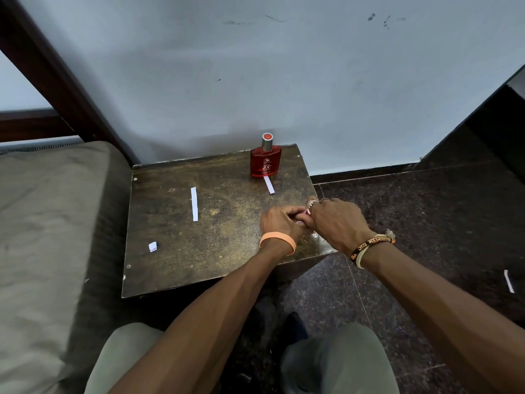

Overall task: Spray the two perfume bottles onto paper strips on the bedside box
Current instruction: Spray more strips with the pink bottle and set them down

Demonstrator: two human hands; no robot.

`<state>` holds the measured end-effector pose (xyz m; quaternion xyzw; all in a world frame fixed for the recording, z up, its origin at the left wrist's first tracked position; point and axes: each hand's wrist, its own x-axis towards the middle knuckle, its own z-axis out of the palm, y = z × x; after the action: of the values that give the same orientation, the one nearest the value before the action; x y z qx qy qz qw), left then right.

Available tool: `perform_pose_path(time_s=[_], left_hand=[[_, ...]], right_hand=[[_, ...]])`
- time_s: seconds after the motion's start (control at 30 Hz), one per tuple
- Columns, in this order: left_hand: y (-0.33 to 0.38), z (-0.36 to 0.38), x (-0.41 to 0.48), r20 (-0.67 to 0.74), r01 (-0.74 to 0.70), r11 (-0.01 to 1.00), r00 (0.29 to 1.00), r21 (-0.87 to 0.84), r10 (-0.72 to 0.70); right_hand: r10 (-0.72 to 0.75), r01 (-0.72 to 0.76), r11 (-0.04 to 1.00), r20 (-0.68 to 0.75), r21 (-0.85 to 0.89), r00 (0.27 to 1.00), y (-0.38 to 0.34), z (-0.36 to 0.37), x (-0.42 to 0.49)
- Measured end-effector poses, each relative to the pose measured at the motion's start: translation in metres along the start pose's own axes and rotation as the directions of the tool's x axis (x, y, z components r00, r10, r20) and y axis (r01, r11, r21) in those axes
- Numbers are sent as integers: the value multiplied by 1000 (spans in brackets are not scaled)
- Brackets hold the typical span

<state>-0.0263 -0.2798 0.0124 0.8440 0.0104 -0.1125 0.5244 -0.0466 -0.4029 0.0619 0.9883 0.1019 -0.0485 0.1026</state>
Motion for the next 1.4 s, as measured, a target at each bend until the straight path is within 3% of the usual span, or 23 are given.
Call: perform_pose_path(time_s=[0.13, 0.23, 0.33, 0.43, 0.53, 0.6, 0.77, 0.93, 1.07, 1.2, 1.4], left_hand=[[0, -1, 0, 7, 5, 1000, 1000, 8, -5], [-2, -1, 1, 19, -4, 1000, 1000, -15, 5], [-4, -1, 2, 16, -12, 1000, 1000, -19, 12], [-3, 1, 3, -2, 1, 1000, 1000, 8, -1], [-4, 2, 4, -14, -15, 1000, 1000, 11, 15], [-6, 1, 5, 19, -24, 1000, 1000, -8, 24], [-8, 3, 5, -20, -10, 1000, 1000, 6, 10], [-10, 4, 6, 13, -5, 1000, 1000, -31, 5], [-11, 5, 6, 2, -8, 1000, 1000, -18, 8], [-12, 6, 8, 10, 4, 999, 1000, -42, -4], [-12, 7, 7, -7, 7, 999, 1000, -34, -7]], right_hand=[[46, -53, 978, 40, 202, 998, 5, -6, 0], [-68, 68, 996, -17, 64, 998, 5, -5, -2], [-22, 22, 1000, 5, -20, 1000, -1, -2, -2], [37, -37, 999, 2, 20, 999, -1, -4, 0], [-17, 18, 995, -15, 98, 1000, 6, -4, -1], [-57, 57, 998, -3, 40, 998, 4, -5, -3], [60, -60, 996, 6, 71, 998, -1, -4, 0], [-50, 49, 998, 4, 37, 999, 1, -6, -3], [73, -73, 997, 14, 20, 997, -3, -5, 3], [51, -53, 990, 20, 128, 999, -1, -7, -1], [115, -117, 987, 17, 109, 993, -6, -8, -1]])
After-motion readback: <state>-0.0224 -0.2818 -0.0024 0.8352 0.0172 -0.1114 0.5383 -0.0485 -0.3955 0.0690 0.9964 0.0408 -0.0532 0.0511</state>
